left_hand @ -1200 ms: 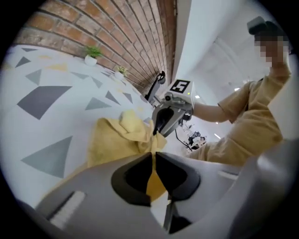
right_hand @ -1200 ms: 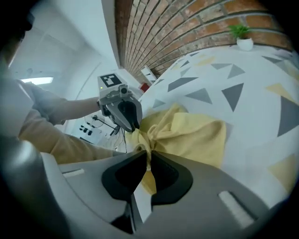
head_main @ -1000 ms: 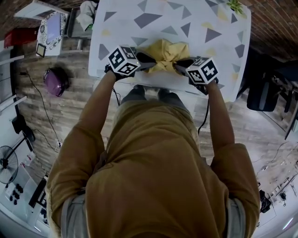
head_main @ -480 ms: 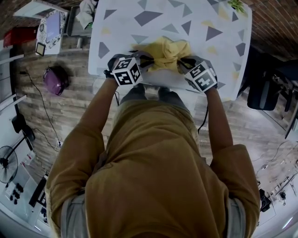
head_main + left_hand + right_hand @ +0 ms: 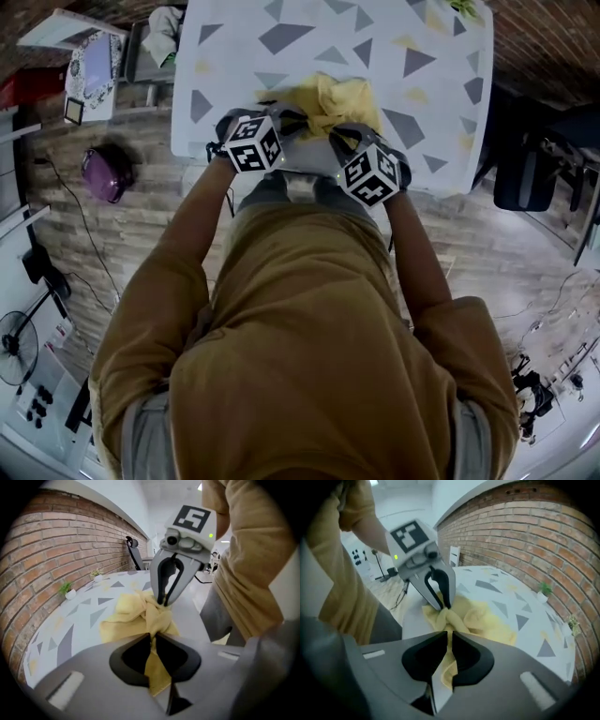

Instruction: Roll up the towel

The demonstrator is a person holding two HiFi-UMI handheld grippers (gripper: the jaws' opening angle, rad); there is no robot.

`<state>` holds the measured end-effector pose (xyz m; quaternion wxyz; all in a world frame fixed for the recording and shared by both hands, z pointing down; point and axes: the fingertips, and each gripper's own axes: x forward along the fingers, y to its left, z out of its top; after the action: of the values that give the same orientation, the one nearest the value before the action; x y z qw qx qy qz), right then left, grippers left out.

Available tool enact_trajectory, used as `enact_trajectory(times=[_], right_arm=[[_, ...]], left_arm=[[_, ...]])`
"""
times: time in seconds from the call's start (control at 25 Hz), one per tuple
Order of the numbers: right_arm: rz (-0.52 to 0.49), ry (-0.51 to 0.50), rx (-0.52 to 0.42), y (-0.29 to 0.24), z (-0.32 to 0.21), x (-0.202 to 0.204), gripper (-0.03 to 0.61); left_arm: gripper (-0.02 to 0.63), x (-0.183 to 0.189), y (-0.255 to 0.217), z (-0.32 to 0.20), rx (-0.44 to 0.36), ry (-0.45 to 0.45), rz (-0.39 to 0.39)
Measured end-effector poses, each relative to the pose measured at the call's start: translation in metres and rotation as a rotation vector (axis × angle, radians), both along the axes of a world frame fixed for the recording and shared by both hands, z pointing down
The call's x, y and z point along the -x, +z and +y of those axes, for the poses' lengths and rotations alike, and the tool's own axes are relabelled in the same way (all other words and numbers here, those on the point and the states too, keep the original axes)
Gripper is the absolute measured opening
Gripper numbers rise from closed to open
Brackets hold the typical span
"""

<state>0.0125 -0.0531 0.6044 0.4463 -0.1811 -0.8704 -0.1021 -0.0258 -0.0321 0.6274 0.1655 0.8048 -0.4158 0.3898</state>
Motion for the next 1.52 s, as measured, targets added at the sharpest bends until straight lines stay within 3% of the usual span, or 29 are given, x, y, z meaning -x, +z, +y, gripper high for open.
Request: enact_trajectory(times=[0.24, 0.36, 0.48, 0.64, 0.76, 0.88, 1.08, 1.32, 1.52], right_arm=[[0.053, 0.061, -0.05, 0.017, -0.037, -0.018, 0.032], [0.086, 0.072, -0.046, 0.025, -0.046, -0.019, 0.032], [0.089, 0.101, -0.035, 0.027, -0.052, -0.021, 0.032], [0.057, 0.106, -0.046, 0.011, -0.049, -0.018, 0.032], [0.013, 0.119, -0.051, -0.001, -0.044, -0.014, 0.033], [-0.005, 0.127, -0.039, 0.006, -0.035, -0.009, 0.032], [0.025, 0.144, -0.005, 0.018, -0.045, -0.011, 0.032], [0.085, 0.199, -0.013, 0.027, -0.073, -0.03, 0.032], [0.077, 0.216, -0.027, 0.027, -0.08, -0.029, 0.032]], left_arm=[[0.081, 0.016, 0.008, 0.007, 0.034, 0.1, -0.113], [0.081, 0.026, 0.01, 0.002, 0.049, 0.085, -0.119], [0.083, 0.032, 0.004, -0.002, 0.049, 0.013, -0.08], [0.083, 0.02, -0.051, -0.012, -0.12, -0.152, -0.017], [0.083, -0.028, -0.07, -0.022, -0.198, -0.118, 0.041], [0.083, -0.049, -0.039, -0.03, -0.148, -0.057, 0.026], [0.083, -0.015, 0.002, -0.013, 0.003, -0.173, 0.061], [0.081, 0.01, 0.003, -0.001, 0.015, -0.253, 0.093], [0.083, 0.009, 0.001, -0.003, 0.002, -0.223, 0.09]])
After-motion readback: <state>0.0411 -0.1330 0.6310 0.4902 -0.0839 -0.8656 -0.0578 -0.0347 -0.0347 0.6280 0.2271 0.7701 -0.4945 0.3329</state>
